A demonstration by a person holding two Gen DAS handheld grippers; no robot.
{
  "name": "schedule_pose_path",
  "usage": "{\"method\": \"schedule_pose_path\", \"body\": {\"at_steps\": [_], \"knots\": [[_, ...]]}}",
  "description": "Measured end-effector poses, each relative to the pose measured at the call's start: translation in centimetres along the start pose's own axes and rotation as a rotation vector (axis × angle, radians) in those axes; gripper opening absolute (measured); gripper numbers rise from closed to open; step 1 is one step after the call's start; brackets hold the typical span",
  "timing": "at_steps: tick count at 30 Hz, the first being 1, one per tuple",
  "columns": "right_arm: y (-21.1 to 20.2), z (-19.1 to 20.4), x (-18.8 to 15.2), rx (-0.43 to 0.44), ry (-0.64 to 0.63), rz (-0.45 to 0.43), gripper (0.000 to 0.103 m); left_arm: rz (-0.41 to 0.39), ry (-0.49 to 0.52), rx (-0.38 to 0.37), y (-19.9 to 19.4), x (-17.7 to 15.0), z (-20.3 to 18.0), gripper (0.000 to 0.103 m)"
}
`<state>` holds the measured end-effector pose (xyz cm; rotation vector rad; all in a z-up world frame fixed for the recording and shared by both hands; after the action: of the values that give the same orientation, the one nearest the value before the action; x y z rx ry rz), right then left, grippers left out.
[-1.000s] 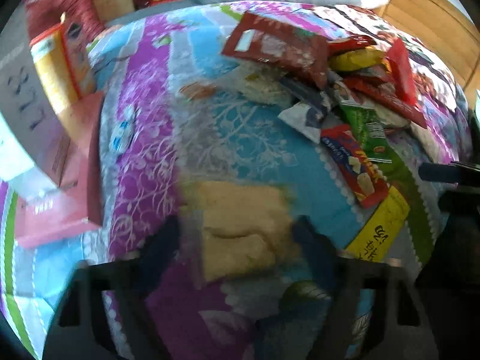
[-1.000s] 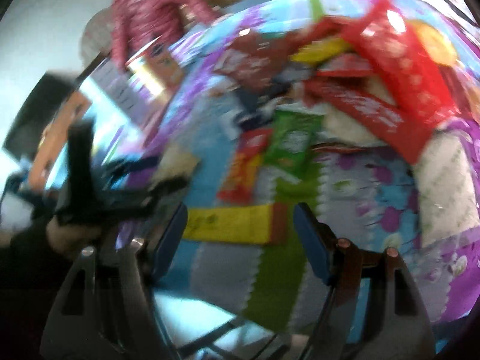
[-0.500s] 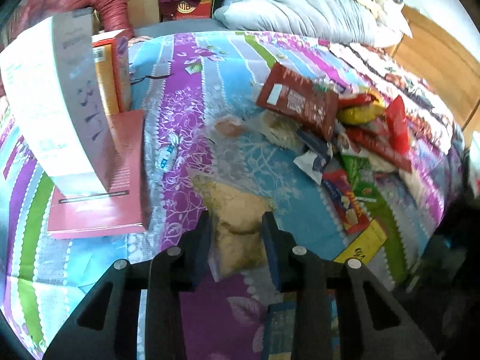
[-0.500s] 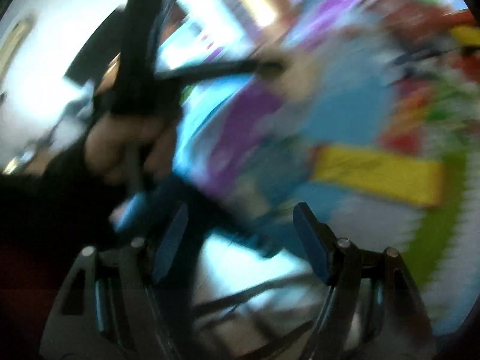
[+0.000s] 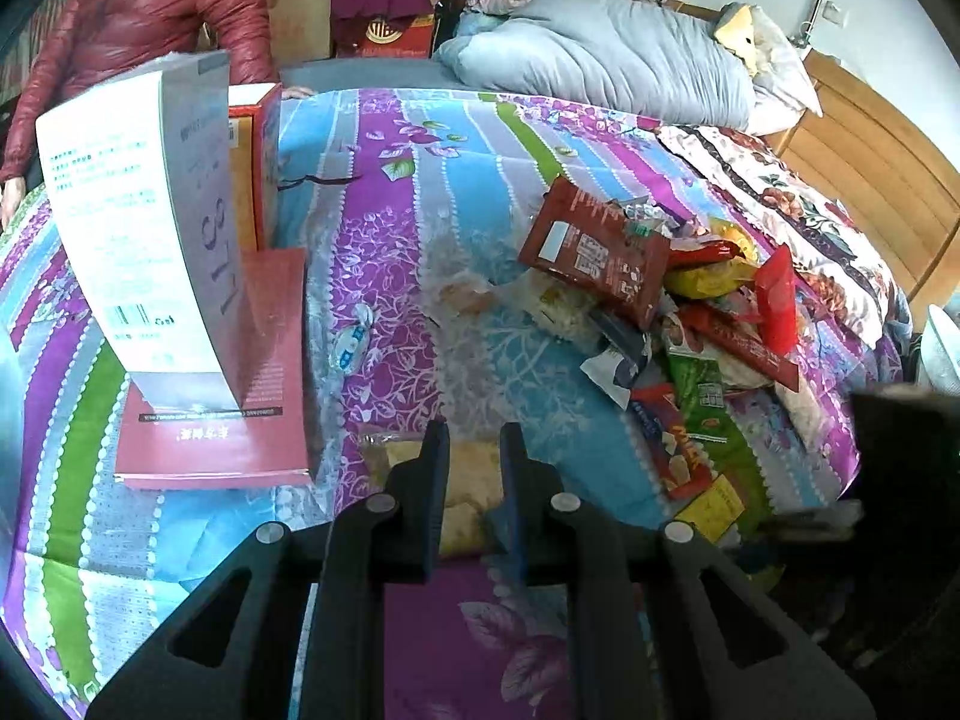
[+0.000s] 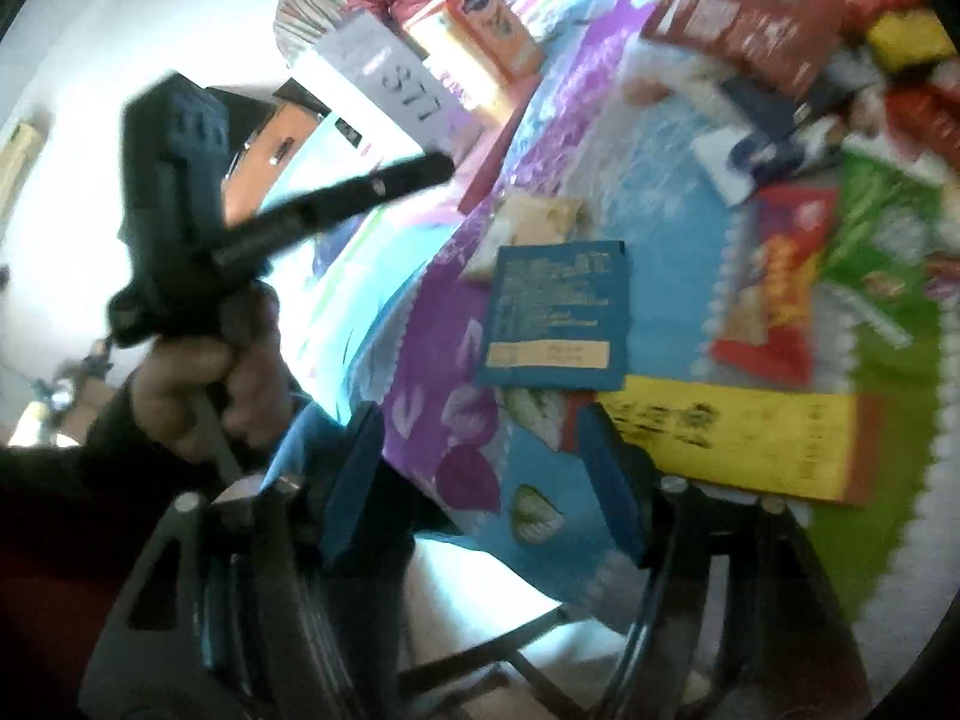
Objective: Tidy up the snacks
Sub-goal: 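Grasp the beige square cracker with the left tool and lift it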
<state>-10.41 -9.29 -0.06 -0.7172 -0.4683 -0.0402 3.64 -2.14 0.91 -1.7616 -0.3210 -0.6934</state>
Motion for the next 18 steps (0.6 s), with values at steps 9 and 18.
{"method": "schedule_pose_path", "body": {"at_steps": [9, 18], "knots": [[-0.5, -9.3, 3.5, -0.495, 0.081, -0.044, 0.069, 0.003, -0.037, 0.031, -1.5, -2.8, 1.6, 0.041], [1.7, -10.3, 6.1, -0.570, -0.004, -0.043, 0.068, 0.050, -0.063, 0.102, -1.2, -5.8, 4.2, 0.049]]}}
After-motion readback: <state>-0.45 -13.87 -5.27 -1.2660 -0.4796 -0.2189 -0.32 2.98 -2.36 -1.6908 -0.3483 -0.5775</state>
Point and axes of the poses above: each gripper's, at about its wrist camera, not at the fingertips, and y roughly the way its jaws point, z to its left, x to its top, the point moved 10 cm from there along y, roughly the way its jaws point, and after that the axes turned 1 degree about x, right-handed, at the moved point
